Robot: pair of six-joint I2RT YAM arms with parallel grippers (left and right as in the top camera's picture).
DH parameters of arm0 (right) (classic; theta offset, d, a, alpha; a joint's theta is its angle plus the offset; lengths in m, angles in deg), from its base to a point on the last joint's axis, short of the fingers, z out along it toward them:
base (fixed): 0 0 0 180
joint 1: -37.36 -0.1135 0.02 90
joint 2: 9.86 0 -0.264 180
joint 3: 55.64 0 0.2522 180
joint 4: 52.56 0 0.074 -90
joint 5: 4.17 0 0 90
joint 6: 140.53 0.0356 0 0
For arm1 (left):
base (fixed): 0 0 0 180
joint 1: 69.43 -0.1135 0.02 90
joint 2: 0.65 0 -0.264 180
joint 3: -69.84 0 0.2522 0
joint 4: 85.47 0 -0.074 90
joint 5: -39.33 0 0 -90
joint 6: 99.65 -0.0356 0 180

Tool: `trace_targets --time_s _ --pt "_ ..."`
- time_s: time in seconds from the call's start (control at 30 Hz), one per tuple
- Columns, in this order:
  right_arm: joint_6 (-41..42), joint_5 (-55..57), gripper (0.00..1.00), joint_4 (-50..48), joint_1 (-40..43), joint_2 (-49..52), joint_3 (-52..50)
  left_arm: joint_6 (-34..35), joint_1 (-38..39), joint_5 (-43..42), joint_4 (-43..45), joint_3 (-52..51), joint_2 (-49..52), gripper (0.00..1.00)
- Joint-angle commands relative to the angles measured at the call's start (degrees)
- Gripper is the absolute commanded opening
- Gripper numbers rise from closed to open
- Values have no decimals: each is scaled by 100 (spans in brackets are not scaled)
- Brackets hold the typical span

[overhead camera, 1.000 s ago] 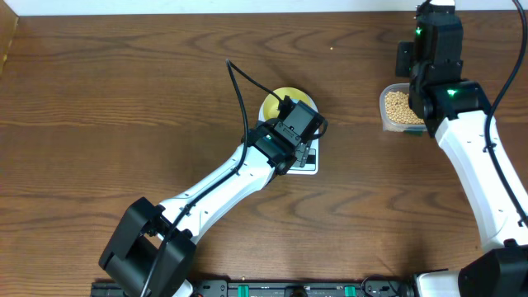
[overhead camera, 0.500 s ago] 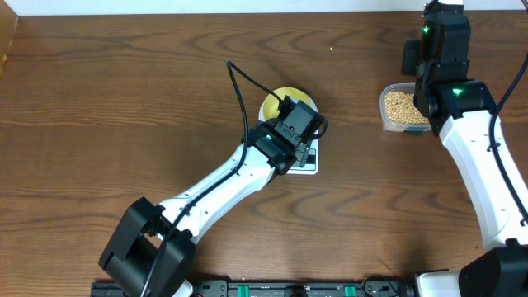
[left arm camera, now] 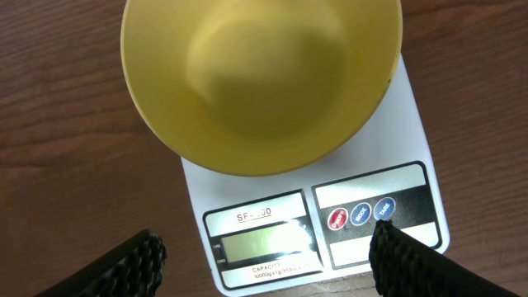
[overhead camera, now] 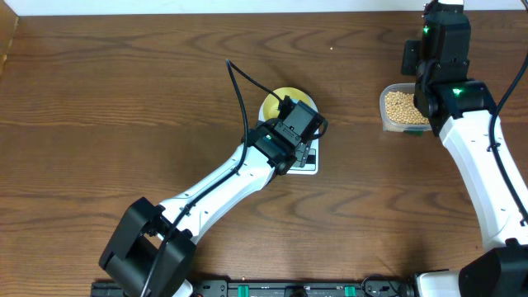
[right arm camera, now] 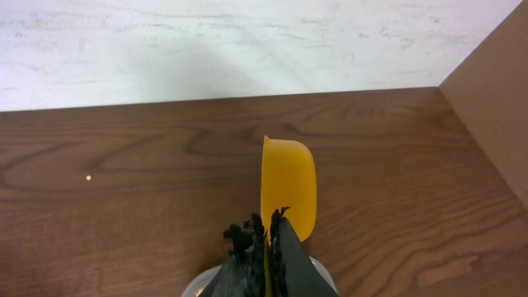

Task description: Scoop item into bowl and weigh 50g on scale

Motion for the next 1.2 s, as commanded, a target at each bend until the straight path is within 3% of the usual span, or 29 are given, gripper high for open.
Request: trace_targets --time_s 0.0,1.17 --pt "61 46 1 2 7 -33 76 -98 -9 118 -15 -24 -66 81" --pt "63 46 1 -35 7 -33 76 -94 -4 4 -83 -31 636 81"
